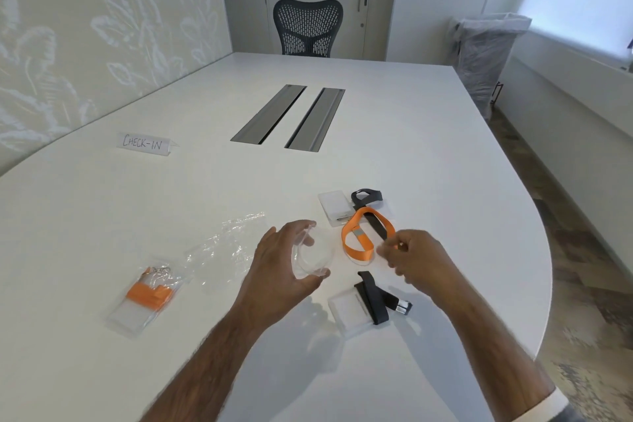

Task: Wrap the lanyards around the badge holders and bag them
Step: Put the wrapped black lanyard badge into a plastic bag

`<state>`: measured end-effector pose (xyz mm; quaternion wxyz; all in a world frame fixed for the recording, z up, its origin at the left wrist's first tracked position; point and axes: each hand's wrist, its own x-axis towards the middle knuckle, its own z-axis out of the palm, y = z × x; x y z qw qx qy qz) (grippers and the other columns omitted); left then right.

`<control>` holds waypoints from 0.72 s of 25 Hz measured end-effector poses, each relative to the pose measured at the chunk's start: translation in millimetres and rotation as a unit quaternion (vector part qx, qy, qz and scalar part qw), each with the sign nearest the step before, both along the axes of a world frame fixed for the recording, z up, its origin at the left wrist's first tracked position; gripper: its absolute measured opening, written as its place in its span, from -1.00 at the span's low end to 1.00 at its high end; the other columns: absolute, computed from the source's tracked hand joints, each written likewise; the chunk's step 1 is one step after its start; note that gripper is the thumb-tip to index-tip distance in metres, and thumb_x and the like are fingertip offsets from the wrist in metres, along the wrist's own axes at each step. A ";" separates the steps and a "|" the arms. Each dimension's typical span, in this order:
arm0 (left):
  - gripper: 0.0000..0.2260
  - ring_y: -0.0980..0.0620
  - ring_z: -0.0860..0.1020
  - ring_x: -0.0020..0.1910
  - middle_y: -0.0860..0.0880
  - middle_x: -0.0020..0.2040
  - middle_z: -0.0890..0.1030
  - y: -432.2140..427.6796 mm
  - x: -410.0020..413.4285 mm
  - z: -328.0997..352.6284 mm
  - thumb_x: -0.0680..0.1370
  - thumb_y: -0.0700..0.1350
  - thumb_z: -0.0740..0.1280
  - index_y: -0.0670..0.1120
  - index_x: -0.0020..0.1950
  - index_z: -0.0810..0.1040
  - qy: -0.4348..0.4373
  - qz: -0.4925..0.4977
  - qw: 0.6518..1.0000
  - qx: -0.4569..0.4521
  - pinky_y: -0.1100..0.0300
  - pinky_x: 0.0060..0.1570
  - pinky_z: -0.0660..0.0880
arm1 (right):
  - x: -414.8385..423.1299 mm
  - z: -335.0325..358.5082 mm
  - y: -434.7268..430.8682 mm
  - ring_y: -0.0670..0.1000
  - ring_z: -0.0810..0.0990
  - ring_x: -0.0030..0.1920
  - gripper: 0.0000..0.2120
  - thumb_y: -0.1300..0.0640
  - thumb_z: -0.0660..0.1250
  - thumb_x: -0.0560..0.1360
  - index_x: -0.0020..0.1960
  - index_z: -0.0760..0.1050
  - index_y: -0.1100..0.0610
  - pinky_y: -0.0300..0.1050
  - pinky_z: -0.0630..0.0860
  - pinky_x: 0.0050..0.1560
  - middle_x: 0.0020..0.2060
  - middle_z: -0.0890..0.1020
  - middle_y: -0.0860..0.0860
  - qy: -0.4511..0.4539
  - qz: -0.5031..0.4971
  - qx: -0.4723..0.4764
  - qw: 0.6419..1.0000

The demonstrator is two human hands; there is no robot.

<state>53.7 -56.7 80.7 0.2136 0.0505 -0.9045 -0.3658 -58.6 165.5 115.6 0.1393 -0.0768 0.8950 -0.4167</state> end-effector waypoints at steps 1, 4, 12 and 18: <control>-0.38 0.11 0.47 0.26 0.31 0.09 0.53 -1.5 0.7 -3.2 0.39 0.11 0.53 0.23 0.38 0.35 0.002 -0.001 1.000 0.002 -0.02 0.30 0.45 | -1.5 -6.7 8.3 -0.04 0.61 -0.17 -0.81 -0.01 0.46 0.52 0.08 0.60 0.04 -0.19 0.50 -0.24 -0.06 0.64 -0.01 -0.003 0.021 0.071 0.997; -0.37 0.11 0.46 0.28 0.32 0.11 0.52 -2.6 1.4 -9.9 0.40 0.07 0.56 0.25 0.40 0.35 -0.005 -0.003 1.000 0.000 0.01 0.28 0.45 | -0.5 -22.3 17.1 -0.01 0.53 0.18 -0.50 0.03 0.51 0.48 0.38 0.48 -0.12 -0.22 0.52 -0.06 0.27 0.49 -0.04 -0.030 0.149 0.147 0.977; -0.35 0.06 0.41 0.31 0.38 0.13 0.48 -1.3 -3.8 -14.0 0.42 0.09 0.54 0.27 0.41 0.31 -0.025 -0.010 0.999 -0.023 0.04 0.25 0.43 | -1.4 -27.6 -3.4 0.03 0.40 0.29 -0.37 0.01 0.53 0.46 0.48 0.41 -0.07 -0.05 0.51 0.25 0.29 0.42 -0.02 0.011 0.291 0.254 0.922; -0.35 0.14 0.38 0.28 0.40 0.12 0.47 -5.6 -0.9 -12.4 0.42 0.06 0.56 0.26 0.42 0.32 -0.026 0.003 0.999 -0.027 0.12 0.15 0.43 | -1.6 -34.2 -10.8 -0.06 0.53 -0.04 -0.56 0.04 0.62 0.36 0.17 0.56 0.04 -0.29 0.44 -0.21 0.04 0.53 -0.04 -0.018 0.271 0.212 0.939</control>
